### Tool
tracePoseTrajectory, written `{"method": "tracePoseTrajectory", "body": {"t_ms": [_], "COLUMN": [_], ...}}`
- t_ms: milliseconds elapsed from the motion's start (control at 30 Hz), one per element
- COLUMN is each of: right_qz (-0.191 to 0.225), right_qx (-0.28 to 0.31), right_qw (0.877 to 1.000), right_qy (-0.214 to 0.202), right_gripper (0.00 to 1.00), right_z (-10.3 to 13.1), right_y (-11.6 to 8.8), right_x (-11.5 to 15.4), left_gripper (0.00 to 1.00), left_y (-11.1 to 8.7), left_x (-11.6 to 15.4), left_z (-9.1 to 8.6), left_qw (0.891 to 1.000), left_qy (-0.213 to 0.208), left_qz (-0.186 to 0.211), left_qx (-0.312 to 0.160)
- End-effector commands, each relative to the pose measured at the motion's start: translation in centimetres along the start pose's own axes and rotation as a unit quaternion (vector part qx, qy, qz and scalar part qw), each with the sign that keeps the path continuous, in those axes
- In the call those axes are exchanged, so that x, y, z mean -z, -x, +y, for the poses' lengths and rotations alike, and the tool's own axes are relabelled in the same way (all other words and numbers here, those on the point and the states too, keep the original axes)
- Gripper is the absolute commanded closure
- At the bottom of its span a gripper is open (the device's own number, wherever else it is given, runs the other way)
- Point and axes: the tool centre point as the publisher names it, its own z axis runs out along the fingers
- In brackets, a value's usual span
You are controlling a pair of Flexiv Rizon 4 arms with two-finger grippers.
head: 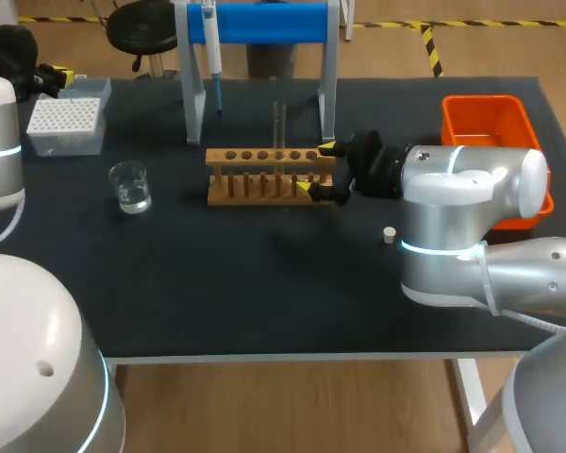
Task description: Invert the test tube, pick up the pipette, mount the tip to pipette, aspirate from beaker and dispense into the tube, eject the tip, return the pipette, and cap with the stopper.
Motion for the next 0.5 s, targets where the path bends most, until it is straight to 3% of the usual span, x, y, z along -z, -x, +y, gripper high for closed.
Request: {"method": "tracePoseTrajectory", "body": {"t_ms": [33,500], "right_qz": [-0.001,-0.001], "right_qx": [0.0,0.0], "right_qw": [1.0,1.0], "right_qy": [0.001,0.001], "right_gripper": [0.0,0.0], "right_z": [0.0,0.0], "right_y": [-0.1,-0.1], "right_x": [0.0,0.0], "left_gripper": [1.0,1.0], "left_y": [-2.0,-15.5], "left_x": [0.8,4.0], "left_z": [-1.1,-4.1], "left_qw": [0.999,0.982], "left_qy": [0.004,0.03], "left_qz": [0.04,0.156], "left_qx": [-0.023,-0.103]}}
